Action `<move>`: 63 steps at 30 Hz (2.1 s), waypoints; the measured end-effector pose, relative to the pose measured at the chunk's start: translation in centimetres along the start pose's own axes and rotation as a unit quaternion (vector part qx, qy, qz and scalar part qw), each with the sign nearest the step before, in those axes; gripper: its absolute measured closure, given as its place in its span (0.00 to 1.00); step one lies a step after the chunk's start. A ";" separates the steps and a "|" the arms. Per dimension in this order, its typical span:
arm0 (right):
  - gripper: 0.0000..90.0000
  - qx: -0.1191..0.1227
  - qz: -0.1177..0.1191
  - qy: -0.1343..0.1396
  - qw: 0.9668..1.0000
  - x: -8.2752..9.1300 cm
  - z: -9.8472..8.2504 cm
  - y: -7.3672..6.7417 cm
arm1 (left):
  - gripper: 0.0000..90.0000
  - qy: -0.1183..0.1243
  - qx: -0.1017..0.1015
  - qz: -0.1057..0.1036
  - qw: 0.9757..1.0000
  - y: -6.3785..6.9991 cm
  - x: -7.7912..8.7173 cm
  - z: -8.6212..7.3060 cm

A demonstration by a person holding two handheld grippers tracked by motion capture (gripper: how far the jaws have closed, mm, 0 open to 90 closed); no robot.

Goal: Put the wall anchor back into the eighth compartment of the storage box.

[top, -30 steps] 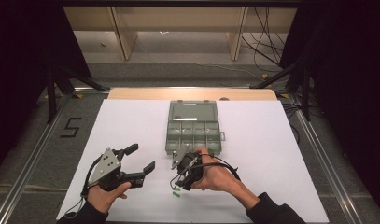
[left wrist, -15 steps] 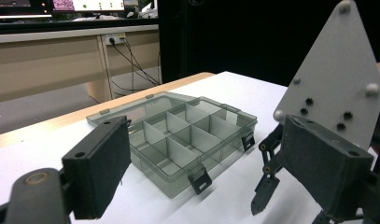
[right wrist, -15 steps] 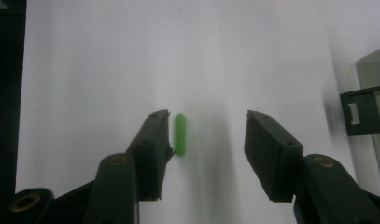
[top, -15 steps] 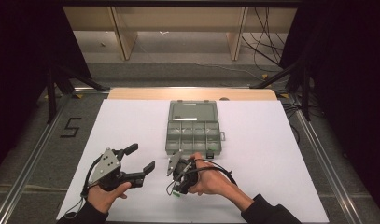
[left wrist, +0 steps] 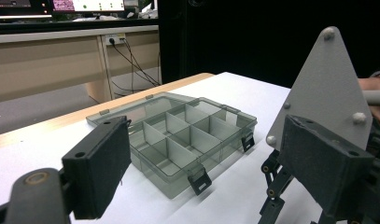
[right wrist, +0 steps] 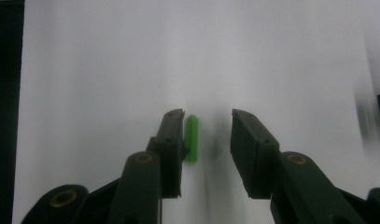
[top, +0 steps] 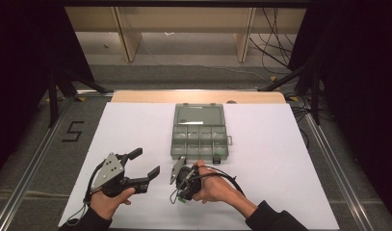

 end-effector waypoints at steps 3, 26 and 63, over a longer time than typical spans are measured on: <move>0.76 -0.005 0.006 -0.005 1.000 -0.2 -0.2 -0.1 | 0.18 0.001 0.000 0.000 1.000 0.0 0.0 0.0; 0.94 -0.016 0.008 -0.008 1.000 0.0 -0.1 -0.2 | 0.18 0.000 0.001 0.001 1.000 0.0 0.0 0.0; 0.94 -0.066 -0.046 0.036 0.996 7.9 -1.1 5.1 | 0.18 0.000 -0.001 0.000 1.000 0.0 0.0 0.0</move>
Point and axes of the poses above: each handheld gripper's, and its own axes: x roughly backward along the jaws, z roughly out of its top, y roughly to its right, the point moved 9 cm from there along -x, roughly forward along the jaws, and after that the axes turned 11 degrees about y, right-handed, at the moved point
